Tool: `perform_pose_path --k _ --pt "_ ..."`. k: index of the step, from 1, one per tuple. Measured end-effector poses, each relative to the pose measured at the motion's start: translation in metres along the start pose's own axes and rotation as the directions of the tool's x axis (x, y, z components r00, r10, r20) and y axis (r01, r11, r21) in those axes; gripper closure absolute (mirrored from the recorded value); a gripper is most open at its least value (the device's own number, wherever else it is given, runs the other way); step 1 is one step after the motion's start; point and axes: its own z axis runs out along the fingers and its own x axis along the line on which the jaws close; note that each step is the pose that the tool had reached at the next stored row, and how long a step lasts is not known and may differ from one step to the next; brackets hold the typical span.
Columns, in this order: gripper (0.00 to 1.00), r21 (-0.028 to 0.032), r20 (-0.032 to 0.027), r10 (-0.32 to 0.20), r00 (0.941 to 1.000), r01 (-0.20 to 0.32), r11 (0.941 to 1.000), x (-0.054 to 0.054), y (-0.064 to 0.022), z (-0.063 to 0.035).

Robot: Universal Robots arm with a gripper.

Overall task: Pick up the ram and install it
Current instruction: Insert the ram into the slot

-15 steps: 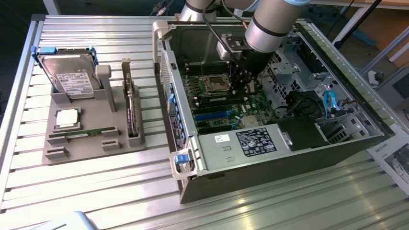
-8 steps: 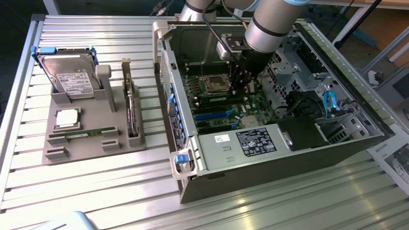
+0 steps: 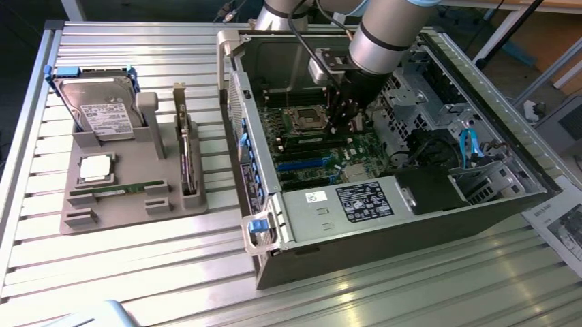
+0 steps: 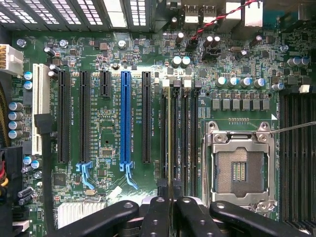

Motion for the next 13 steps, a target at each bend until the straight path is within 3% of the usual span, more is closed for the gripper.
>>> perform_pose_path --k 13 --pt "0.88 0.0002 -0.0001 0.000 1.0000 0.000 1.0000 0.0014 -0.0001 0.0014"
